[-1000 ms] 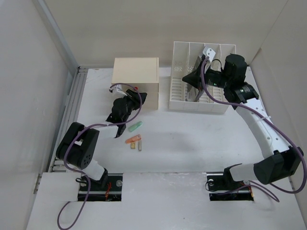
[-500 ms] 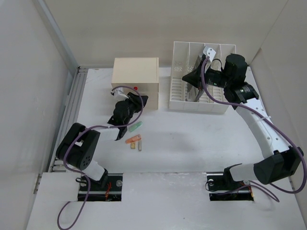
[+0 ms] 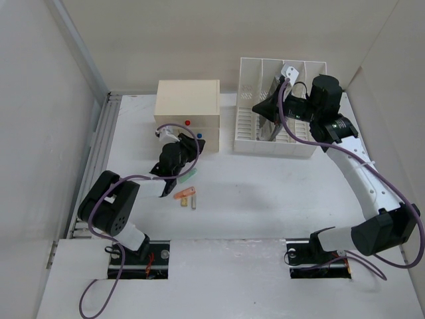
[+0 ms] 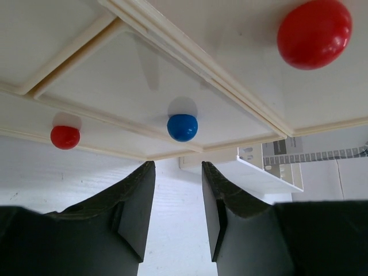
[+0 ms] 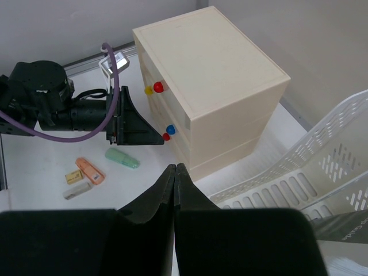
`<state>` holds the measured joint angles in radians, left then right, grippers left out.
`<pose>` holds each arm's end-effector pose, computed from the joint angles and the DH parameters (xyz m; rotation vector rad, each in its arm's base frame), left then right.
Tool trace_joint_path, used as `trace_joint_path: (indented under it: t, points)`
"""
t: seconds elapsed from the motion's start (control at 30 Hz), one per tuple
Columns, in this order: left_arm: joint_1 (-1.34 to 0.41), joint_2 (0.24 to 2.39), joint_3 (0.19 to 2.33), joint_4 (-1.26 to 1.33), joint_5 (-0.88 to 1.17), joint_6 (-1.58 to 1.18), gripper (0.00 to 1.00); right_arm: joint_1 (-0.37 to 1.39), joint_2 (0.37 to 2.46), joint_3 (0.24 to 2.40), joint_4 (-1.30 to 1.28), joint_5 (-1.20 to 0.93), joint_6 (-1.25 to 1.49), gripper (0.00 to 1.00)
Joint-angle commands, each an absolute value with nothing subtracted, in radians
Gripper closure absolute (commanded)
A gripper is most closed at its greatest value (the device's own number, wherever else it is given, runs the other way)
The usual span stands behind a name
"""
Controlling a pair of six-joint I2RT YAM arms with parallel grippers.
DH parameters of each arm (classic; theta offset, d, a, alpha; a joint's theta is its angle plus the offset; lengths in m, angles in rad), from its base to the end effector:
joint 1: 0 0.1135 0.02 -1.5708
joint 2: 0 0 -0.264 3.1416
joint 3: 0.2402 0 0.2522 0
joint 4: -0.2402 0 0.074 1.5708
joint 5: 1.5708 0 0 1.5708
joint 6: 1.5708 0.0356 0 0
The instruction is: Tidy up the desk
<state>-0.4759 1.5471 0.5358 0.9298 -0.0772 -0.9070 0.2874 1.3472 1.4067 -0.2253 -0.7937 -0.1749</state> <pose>0.2712 -0.1367 0.1927 -0.4343 1.6931 -0.9746 0.2805 0.1094 0.4291 -0.9458 1.4689 0.7673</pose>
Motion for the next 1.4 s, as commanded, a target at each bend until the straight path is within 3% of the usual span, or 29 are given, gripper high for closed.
trace_joint_path:
  t: [0.0,1.2,1.37]
  points:
    - [-0.479,1.537,0.549,0.959,-0.107,-0.9,0.65,0.285,1.322,1.405,-0.178,-0.808,-0.161,0.97]
    - [-0.442,1.617,0.652,0.963,-0.126,-0.845,0.62,0.285,1.341,1.405,-0.178,-0.818,-0.161,0.97]
    - [-0.442,1.626,0.672,0.963,-0.126,-0.845,0.69,0.285,1.341,1.396,-0.178,-0.827,-0.161,0.97]
